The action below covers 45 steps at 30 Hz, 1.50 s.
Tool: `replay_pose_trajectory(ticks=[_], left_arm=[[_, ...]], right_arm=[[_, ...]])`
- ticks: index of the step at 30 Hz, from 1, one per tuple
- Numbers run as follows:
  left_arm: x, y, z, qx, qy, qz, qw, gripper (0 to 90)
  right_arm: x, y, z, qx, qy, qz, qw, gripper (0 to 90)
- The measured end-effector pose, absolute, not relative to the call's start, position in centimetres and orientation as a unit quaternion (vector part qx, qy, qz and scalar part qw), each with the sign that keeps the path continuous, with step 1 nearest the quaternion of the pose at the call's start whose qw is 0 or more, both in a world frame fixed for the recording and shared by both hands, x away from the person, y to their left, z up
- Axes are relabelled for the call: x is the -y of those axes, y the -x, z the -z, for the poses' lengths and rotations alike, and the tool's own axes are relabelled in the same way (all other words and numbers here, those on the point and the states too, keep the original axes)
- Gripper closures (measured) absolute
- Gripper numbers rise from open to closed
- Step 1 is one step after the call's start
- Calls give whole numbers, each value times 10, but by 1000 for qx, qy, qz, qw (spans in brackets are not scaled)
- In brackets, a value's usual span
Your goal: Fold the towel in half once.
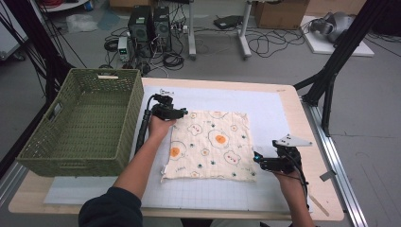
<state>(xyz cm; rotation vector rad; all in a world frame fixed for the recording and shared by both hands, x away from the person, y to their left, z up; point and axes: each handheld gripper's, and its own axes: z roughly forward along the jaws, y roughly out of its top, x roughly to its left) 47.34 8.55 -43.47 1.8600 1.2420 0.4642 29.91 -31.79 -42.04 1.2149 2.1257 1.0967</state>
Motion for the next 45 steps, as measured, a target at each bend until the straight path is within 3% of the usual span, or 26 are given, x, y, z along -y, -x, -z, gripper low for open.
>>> replay_pose_trajectory(ticks=[12,19,24,33,45], left_arm=[[-79,-475,446,-485,-765,-200,373,581],[-79,-472,447,-467,-774,-188,384,843],[-83,-470,449,-474,-765,-179,398,858],[-91,-470,445,-484,-751,-168,416,862],[-94,-465,436,-486,-749,-160,420,860]], right_arm=[[317,-302,422,-773,-444,-394,223,112],[315,-302,424,-775,-446,-391,220,112],[315,-308,425,-773,-450,-396,208,113],[309,-351,424,-775,-462,-381,200,114],[297,-420,414,-777,-463,-377,197,455]])
